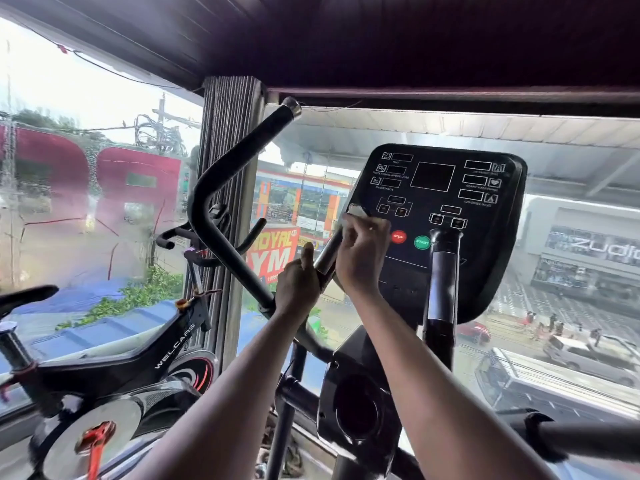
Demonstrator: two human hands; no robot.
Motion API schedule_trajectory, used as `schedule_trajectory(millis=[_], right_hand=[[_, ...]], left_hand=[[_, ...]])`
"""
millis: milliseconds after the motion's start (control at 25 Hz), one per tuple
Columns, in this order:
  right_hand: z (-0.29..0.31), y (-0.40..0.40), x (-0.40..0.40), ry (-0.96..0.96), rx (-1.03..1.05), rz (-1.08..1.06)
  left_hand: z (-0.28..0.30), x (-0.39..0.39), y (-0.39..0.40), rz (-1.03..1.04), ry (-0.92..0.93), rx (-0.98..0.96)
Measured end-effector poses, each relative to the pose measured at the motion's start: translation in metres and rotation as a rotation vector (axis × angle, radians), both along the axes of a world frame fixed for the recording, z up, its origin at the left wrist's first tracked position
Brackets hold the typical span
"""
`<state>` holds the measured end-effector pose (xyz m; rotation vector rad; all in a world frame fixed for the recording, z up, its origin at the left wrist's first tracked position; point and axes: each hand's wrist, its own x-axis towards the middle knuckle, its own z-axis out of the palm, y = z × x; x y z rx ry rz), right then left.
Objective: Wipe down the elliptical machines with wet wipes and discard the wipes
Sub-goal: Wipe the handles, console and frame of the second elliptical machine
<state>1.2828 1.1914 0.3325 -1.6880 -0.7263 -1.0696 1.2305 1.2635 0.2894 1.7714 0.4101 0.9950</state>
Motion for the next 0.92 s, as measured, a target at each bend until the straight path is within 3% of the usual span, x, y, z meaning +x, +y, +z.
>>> schedule_trajectory(millis=[160,200,280,360,440,520,640,760,880,920], right_hand=[[0.024,0.009,0.004,0.485,0.648,0.577],[0.009,0.013,0.000,0.568,0.707,0.665],[-0.030,0.009,-0.019,0.653,0.627,0.687],[-0.044,0.000,-0.023,0.617,0.533,0.642],[-0.021,-0.005,-0.008,0.487,0.463,0.468],[-0.006,-0.004,-0.003,0.251,0.297,0.268],[-0.054,-0.001,-0.026,-0.120,-0.029,0.165],[-0.079,-0.014,-0.023,-0.151,-0.123,0.317],[-0.039,-0.004,-0.013,0.011,0.058,0.184],[-0.039,0.001,-0.017,0.008,0.027,0.147]], left_hand=[[0.002,0.003,0.002,0.010,0.004,-0.024],[0.002,0.004,0.003,0.007,-0.005,-0.036],[0.002,0.004,0.003,-0.002,-0.032,-0.061],[0.000,0.006,0.003,-0.013,-0.044,-0.066],[-0.001,0.009,0.004,-0.004,-0.041,-0.088],[-0.005,0.013,0.007,0.006,-0.071,-0.107],[-0.010,0.015,0.011,-0.060,-0.115,-0.108],[-0.012,0.010,0.013,-0.087,-0.152,-0.180],[-0.010,-0.004,0.004,-0.129,-0.128,-0.229],[-0.010,-0.010,0.002,-0.191,-0.135,-0.275]])
